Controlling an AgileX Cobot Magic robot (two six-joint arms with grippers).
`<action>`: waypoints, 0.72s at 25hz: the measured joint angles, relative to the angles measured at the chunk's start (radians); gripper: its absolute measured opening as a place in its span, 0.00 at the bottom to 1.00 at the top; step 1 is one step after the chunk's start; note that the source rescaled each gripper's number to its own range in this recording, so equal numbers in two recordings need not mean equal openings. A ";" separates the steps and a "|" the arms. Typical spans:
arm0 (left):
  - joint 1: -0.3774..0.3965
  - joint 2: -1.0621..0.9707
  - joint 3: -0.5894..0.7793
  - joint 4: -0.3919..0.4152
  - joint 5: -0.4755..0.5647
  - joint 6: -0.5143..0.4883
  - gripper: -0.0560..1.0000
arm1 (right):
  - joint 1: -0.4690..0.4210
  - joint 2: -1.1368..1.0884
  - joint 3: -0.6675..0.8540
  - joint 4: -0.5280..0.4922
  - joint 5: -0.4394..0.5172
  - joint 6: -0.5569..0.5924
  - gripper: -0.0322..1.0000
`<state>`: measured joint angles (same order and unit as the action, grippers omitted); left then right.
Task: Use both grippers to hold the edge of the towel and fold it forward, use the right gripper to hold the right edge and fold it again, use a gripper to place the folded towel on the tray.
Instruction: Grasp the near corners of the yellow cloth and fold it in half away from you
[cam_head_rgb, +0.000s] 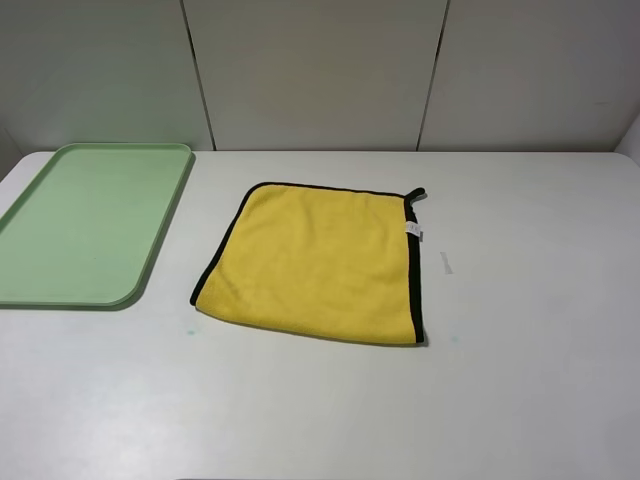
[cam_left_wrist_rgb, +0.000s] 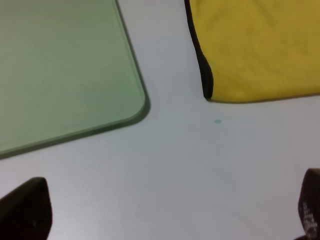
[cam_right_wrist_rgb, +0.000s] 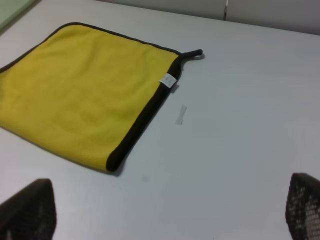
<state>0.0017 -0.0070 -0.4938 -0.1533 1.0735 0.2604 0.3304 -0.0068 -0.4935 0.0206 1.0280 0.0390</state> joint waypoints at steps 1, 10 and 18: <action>0.000 0.000 0.000 0.000 0.000 0.000 0.98 | 0.000 0.000 0.000 0.000 0.000 0.000 1.00; 0.000 0.000 0.000 0.000 0.000 0.000 0.98 | 0.000 0.000 0.000 0.000 0.000 0.000 1.00; 0.000 0.000 0.000 0.000 0.000 0.000 0.98 | 0.000 0.000 0.000 0.000 0.000 0.000 1.00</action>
<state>0.0017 -0.0070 -0.4938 -0.1533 1.0735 0.2604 0.3304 -0.0068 -0.4935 0.0206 1.0280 0.0390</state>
